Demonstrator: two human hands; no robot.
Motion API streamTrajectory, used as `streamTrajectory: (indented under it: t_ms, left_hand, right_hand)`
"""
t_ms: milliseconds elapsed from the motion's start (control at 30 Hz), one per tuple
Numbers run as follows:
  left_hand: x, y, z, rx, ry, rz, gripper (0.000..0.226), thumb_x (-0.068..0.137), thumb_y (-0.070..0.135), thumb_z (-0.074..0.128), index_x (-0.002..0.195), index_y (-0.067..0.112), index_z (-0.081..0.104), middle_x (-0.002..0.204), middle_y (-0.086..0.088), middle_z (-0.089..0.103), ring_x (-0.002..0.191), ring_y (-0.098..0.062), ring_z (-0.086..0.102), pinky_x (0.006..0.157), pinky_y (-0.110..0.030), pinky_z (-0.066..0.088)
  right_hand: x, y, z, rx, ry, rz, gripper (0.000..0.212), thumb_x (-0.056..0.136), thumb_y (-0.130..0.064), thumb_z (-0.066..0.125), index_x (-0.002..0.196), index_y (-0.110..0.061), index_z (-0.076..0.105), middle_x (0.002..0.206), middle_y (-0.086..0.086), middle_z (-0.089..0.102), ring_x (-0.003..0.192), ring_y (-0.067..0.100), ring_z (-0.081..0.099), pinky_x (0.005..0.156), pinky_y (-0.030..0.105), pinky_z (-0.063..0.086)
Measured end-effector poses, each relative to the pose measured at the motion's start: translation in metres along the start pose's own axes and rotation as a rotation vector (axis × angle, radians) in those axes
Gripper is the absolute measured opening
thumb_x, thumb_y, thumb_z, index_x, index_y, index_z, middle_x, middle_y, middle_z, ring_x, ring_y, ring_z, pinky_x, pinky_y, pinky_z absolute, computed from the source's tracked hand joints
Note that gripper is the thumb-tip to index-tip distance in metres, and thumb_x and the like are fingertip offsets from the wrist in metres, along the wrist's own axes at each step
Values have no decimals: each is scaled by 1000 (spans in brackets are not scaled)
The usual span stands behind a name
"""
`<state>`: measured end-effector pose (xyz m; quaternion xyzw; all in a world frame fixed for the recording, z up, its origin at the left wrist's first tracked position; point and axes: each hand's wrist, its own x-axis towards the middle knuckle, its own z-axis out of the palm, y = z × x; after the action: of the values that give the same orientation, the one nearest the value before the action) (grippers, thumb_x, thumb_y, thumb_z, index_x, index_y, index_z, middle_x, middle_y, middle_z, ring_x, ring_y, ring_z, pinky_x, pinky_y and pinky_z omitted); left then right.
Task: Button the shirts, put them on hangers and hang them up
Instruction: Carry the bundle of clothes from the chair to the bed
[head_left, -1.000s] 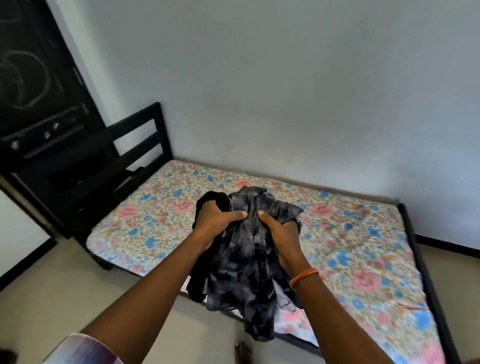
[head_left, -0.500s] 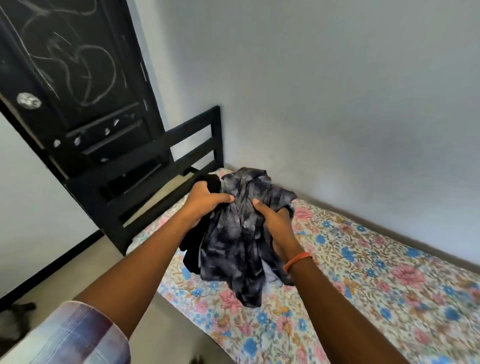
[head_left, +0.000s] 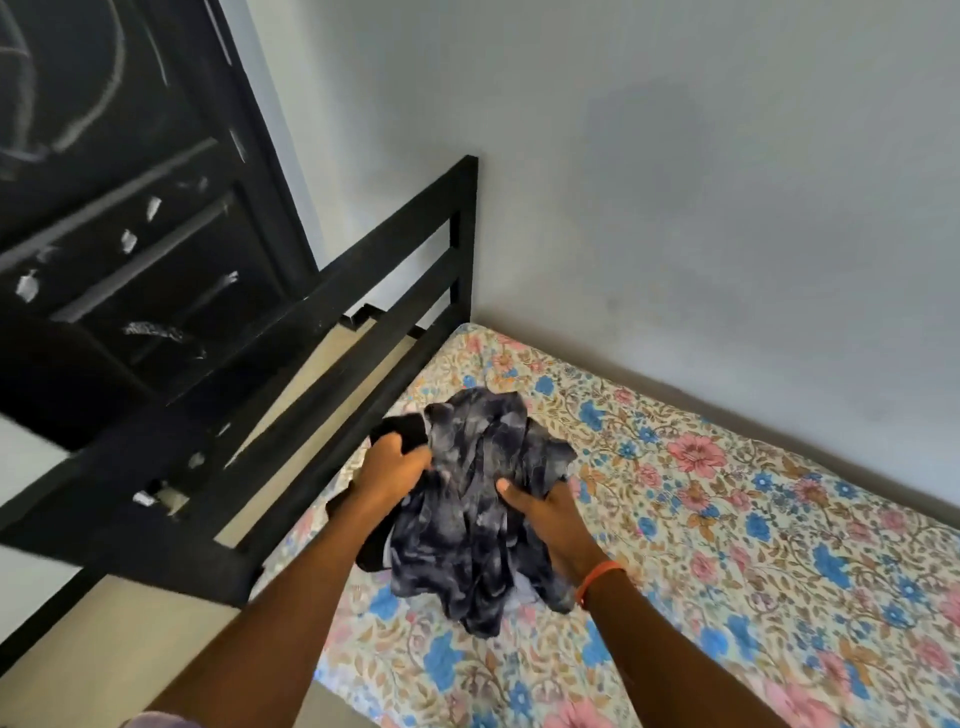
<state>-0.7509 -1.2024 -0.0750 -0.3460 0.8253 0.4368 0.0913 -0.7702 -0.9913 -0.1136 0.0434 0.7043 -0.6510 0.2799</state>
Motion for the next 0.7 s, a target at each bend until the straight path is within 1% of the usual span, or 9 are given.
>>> streamTrajectory:
  t_ms: [100,167,233,300,400,500,567,633,700]
  left_hand:
    - [73,-49,1,291,25,-127,60,94,43,58,135,1,47,133,-21,49,117,-37,51,96,-43,42]
    - [100,-77,10,406,33,-162,74,93,45,57,148,5,29,146,-20,37,131,-41,39,105,-49,35]
    - [122,-101,25,481,49,-66,61,96,39,52,146,8,33,144,-18,39,129,-39,40,102,-47,37]
    - [142,-115,46,512,35,13,57,96,39,48,143,9,37,144,-17,42,129,-37,41,101,-46,40]
    - [175,-130,76,406,-41,-46,81,89,55,57,149,9,28,148,-17,39,132,-38,40,100,-48,43]
    - [210,-156,108,221,-75,-157,107,76,59,72,153,8,18,152,-20,35,135,-39,39,105,-49,41]
    - [223,-174,126,180,2,-170,92,79,41,75,148,3,28,145,-24,45,130,-41,46,103,-47,43]
    - [220,-177,131,182,64,-144,58,87,21,66,139,2,47,133,-25,56,120,-42,53,94,-44,46]
    - [209,-170,128,150,65,-94,28,89,15,61,114,3,64,110,-25,67,101,-42,61,77,-42,47]
  right_hand:
    - [72,54,25,-209,78,134,20,84,-37,77,95,-23,68,95,1,71,92,25,66,88,45,52]
    - [106,93,32,-274,206,273,48,63,-59,71,86,-19,60,80,5,61,74,25,58,76,39,48]
    - [122,103,46,-388,352,406,68,62,-55,70,110,-9,58,100,16,62,88,33,60,79,41,50]
    - [128,102,61,-543,404,353,68,85,-33,71,141,-6,42,132,22,48,115,40,53,91,40,45]
    - [149,118,74,-639,215,139,61,92,-18,65,146,-16,38,140,14,41,122,34,48,97,41,46]
    - [172,138,83,-641,83,122,55,89,-23,69,138,-22,44,131,7,52,117,27,52,98,40,47]
    - [183,150,87,-637,98,118,53,88,-24,71,134,-21,46,126,7,56,113,26,55,95,37,47]
    - [186,157,85,-630,133,146,50,88,-23,71,131,-16,48,123,8,54,106,24,55,90,29,43]
    - [186,158,82,-630,184,187,42,89,-20,69,127,-12,51,119,6,51,102,20,47,87,26,37]
